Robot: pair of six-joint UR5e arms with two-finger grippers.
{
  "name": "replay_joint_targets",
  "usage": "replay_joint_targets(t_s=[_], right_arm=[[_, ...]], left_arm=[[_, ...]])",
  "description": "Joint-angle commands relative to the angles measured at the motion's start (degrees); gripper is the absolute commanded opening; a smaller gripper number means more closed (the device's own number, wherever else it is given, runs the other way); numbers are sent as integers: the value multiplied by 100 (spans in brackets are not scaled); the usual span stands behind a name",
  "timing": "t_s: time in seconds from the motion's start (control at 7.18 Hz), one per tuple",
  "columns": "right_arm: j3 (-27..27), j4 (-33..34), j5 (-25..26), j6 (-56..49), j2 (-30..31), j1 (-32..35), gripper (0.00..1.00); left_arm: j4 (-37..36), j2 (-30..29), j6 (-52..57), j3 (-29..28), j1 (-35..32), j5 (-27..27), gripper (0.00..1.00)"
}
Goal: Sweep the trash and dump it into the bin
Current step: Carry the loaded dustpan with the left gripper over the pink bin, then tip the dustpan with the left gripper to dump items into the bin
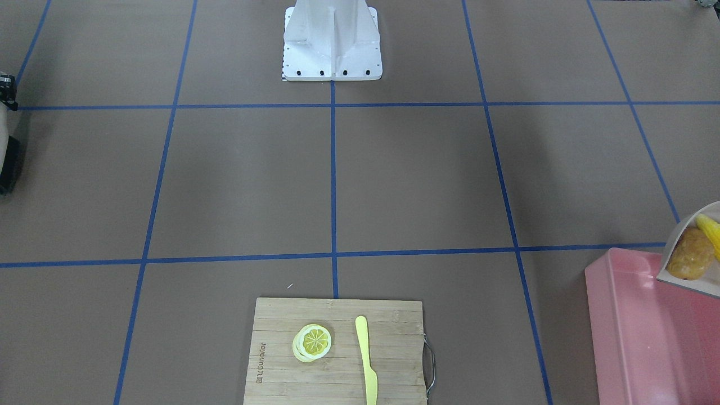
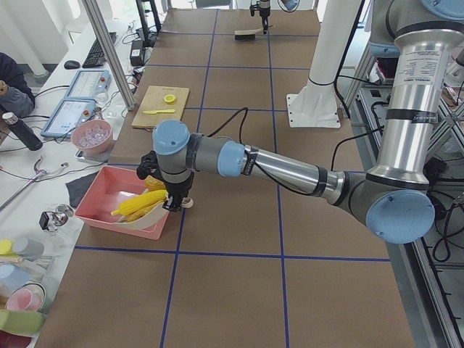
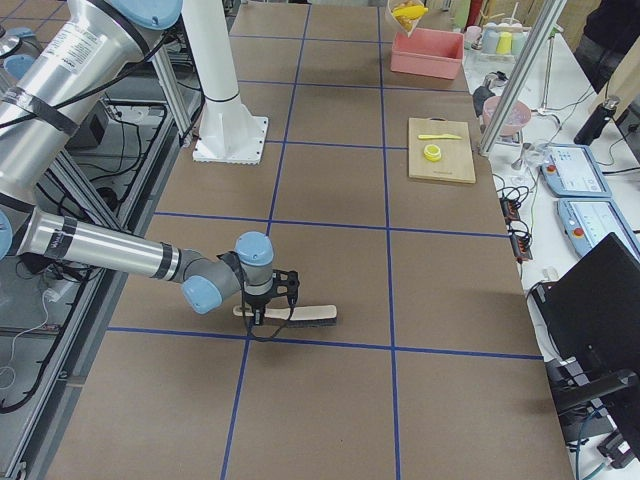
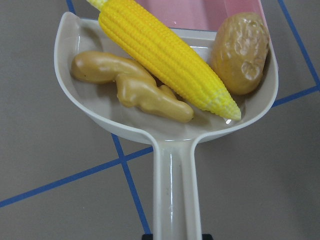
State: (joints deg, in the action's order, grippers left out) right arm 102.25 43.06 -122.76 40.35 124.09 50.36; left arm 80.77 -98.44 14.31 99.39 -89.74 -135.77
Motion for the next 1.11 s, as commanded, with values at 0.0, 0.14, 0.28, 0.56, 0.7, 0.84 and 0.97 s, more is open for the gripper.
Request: replay_joint_targets(t_s=[0.0, 0.14, 0.28, 0.56, 0.7, 0.84, 0.97], right_arm=[[-3, -17, -46, 34, 1, 0, 100], [14, -17, -55, 34, 1, 9, 100], [23, -26, -55, 17, 1, 18, 100], [15, -35, -64, -45, 1, 35, 100], [-3, -139, -90, -62, 10, 79, 100], [-12, -201, -160, -71, 1, 201, 100], [-20, -202, -291, -71, -8, 315, 100]], left_arm=[[-823, -551, 413, -129, 35, 383, 0], [-1079, -710, 572, -148, 53, 619, 0], [-1194, -964, 573, -339, 88, 813, 0], [-1319, -1326, 573, -700, 254, 868, 0], [-1327, -1362, 573, -788, 377, 877, 0], [-1432, -1362, 626, -737, 395, 1051, 0], [-1816, -1458, 974, -711, 404, 1235, 0]])
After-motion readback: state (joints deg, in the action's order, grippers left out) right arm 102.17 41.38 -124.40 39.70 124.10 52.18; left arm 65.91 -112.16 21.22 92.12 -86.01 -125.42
